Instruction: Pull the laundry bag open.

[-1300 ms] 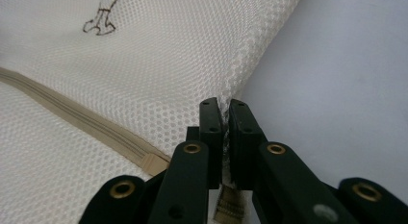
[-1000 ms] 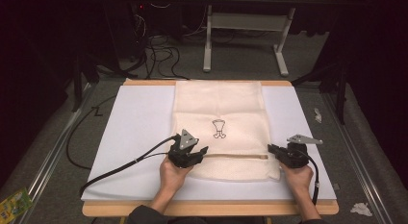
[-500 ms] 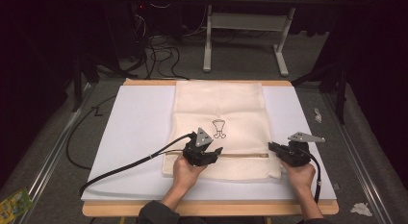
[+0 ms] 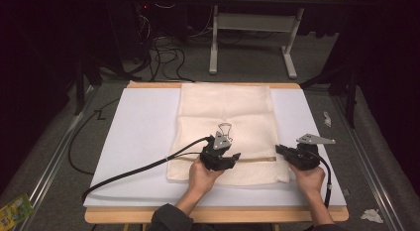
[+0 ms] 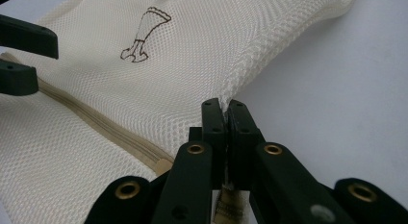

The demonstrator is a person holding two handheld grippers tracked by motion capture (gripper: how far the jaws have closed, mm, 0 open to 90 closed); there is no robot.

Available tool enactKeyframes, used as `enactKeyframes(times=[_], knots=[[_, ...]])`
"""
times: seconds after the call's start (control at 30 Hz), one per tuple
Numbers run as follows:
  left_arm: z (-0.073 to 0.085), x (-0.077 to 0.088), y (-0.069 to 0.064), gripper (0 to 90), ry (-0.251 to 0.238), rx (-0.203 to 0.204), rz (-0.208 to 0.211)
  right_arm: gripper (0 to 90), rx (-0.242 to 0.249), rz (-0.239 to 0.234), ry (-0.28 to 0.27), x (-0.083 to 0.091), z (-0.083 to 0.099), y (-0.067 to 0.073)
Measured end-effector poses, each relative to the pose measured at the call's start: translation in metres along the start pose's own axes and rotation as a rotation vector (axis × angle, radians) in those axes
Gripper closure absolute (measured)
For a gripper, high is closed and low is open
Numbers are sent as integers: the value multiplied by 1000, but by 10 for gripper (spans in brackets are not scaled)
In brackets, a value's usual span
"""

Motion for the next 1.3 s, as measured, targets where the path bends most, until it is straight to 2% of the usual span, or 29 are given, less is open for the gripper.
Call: enactKeyframes(times=[0.1,0.23,0.33,0.43,0.6,0.7,0.83,0.87,0.97,1.03,1.1,1.3], knots=[[5,-9,-7,530,22,2,21,891,-5,-15,-15,-1,-1,1],[7,-14,-9,555,25,20,40,891,-3,-28,-20,0,-2,4],[6,-19,-17,558,35,-9,51,891,3,-30,-23,1,-4,6],[2,-19,-20,558,22,-5,70,891,-1,-32,-27,0,-4,7],[-2,-15,-17,560,23,-12,60,892,0,-36,-22,-2,-7,9],[-3,-16,-18,564,17,-1,73,892,9,-42,-21,-3,-9,11],[-1,-22,-20,569,43,-10,73,892,12,-49,-22,-4,-12,13],[-2,-24,-26,569,50,-32,79,892,21,-48,-24,-4,-13,13],[-5,-27,-33,574,51,-39,95,891,14,-50,-25,-3,-13,14],[-5,-28,-34,576,53,-40,97,891,16,-52,-30,-3,-13,14],[-4,-32,-39,588,60,-30,117,892,8,-57,-34,-4,-13,15],[0,-39,-47,616,83,-43,129,892,9,-60,-39,-3,-13,15]])
Point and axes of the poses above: each handheld gripper's, and its own axes: x roughly backward along the jaws, z roughly out of its underside, y roughly to its left, the point moved 7 cm from there along -x, roughly forward along the jaws, and after that the axes turned 11 degrees about x, right-handed, at the moved point
